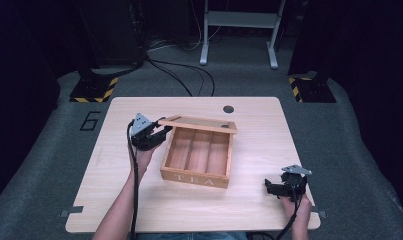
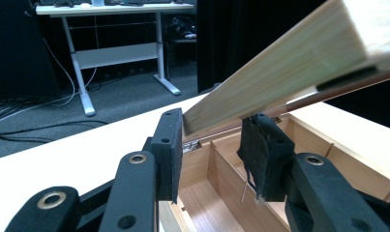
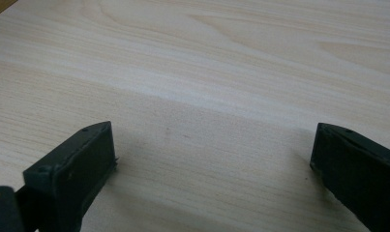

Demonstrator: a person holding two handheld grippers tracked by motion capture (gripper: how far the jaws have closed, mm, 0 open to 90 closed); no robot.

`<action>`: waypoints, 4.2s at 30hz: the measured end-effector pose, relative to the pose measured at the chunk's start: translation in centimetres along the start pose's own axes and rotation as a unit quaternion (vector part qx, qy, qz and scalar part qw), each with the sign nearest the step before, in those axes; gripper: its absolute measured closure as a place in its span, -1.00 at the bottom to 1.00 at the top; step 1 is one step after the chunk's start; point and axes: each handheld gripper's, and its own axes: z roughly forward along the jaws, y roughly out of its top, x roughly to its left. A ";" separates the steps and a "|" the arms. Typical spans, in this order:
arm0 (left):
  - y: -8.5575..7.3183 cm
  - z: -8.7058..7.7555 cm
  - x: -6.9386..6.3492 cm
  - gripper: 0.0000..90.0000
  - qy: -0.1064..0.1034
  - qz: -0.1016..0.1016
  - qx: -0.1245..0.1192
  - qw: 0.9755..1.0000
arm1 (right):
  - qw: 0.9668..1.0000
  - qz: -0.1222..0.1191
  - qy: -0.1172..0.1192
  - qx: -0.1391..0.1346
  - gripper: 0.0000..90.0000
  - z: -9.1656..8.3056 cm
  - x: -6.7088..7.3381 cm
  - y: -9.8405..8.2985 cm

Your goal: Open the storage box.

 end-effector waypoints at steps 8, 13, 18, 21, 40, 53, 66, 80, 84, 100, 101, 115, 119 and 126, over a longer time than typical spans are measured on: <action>0.1 0.0 0.0 0.35 0.004 0.007 0.003 1.000 | 1.000 0.000 0.000 0.000 -0.96 0.0 0.0 0.0; 0.5 0.1 0.1 0.35 0.001 0.002 0.008 1.000 | 1.000 0.000 0.000 0.000 -0.96 0.0 0.0 0.0; 0.8 0.1 0.2 0.36 -0.001 0.002 0.015 1.000 | 1.000 0.000 0.000 0.000 -0.96 0.0 0.0 0.0; 1.0 0.2 0.2 0.36 0.001 -0.001 0.016 1.000 | 1.000 0.000 0.000 0.000 -0.96 0.0 0.0 0.0; 1.1 0.2 0.3 0.36 -0.002 0.000 0.022 1.000 | 1.000 0.001 0.001 0.000 -0.96 0.0 0.0 0.0; 1.1 0.2 0.3 0.36 -0.001 0.000 0.022 1.000 | 1.000 0.001 0.001 0.000 -0.96 0.0 0.0 0.0; 1.1 0.2 0.3 0.36 -0.001 0.000 0.022 1.000 | 1.000 0.000 0.001 0.000 -0.96 0.0 0.0 0.0; 1.1 0.2 0.3 0.36 -0.002 0.000 0.022 1.000 | 1.000 0.001 0.000 0.000 -0.96 0.0 0.0 0.0; 1.1 0.2 0.3 0.36 -0.002 0.001 0.022 1.000 | 1.000 0.000 0.001 0.000 -0.96 0.0 0.0 0.0; 1.1 0.1 0.3 0.36 -0.002 0.001 0.023 1.000 | 1.000 0.000 0.001 0.000 -0.96 0.0 0.0 0.0; 1.1 0.1 0.3 0.36 -0.002 0.001 0.023 1.000 | 1.000 0.001 0.000 0.000 -0.96 0.0 0.0 0.0; 1.1 0.2 0.3 0.36 -0.001 0.003 0.022 1.000 | 1.000 0.001 0.001 0.001 -0.96 0.0 0.0 0.0; 1.1 0.2 0.3 0.36 -0.002 0.004 0.023 1.000 | 1.000 0.001 0.001 0.001 -0.96 0.0 0.0 0.0; 1.1 0.1 0.3 0.36 -0.001 0.004 0.024 1.000 | 1.000 0.001 0.001 0.001 -0.96 0.0 0.0 0.0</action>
